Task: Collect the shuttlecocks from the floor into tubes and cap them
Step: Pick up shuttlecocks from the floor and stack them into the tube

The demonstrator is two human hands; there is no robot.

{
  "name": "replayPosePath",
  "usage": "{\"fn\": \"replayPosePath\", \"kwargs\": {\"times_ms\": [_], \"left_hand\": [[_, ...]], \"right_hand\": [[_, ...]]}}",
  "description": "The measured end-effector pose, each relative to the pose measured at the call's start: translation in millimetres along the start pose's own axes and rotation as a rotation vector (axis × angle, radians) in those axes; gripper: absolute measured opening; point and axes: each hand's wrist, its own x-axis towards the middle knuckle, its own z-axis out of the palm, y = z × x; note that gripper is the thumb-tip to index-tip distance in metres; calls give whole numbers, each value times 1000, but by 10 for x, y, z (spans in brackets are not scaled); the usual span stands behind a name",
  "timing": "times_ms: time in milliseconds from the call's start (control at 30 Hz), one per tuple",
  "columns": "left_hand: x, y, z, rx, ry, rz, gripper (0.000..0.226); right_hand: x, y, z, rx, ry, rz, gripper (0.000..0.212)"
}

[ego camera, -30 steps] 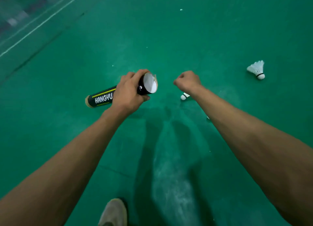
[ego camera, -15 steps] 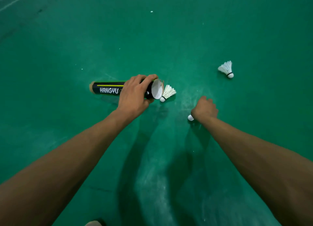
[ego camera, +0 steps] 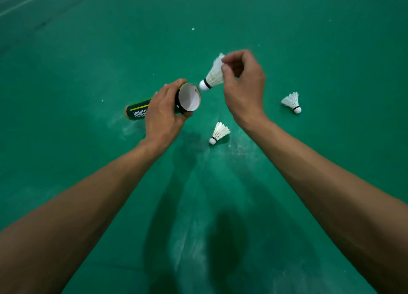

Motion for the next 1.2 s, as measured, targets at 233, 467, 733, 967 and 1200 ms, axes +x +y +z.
{"fn": "replayPosePath", "kwargs": {"times_ms": [233,467,733,967,1200], "left_hand": [[131,294,-13,-204,117,-21,53],[178,260,-86,-202,86,-16,63],[138,198,-83,-96,56,36,44],[220,197,-5,-26,26,37,58],[333,-125,220,182,-112,-80,89]], "right_hand": [[-448,-202,397,27,-227,-84,10],[-305,-228,299,-271,-89,-288,11],[-323,-125,404,-575,-657,-181,68],[-40,-107,536,-214,-810,125,57],[34,655,516,-300,-67,368,32]]}}
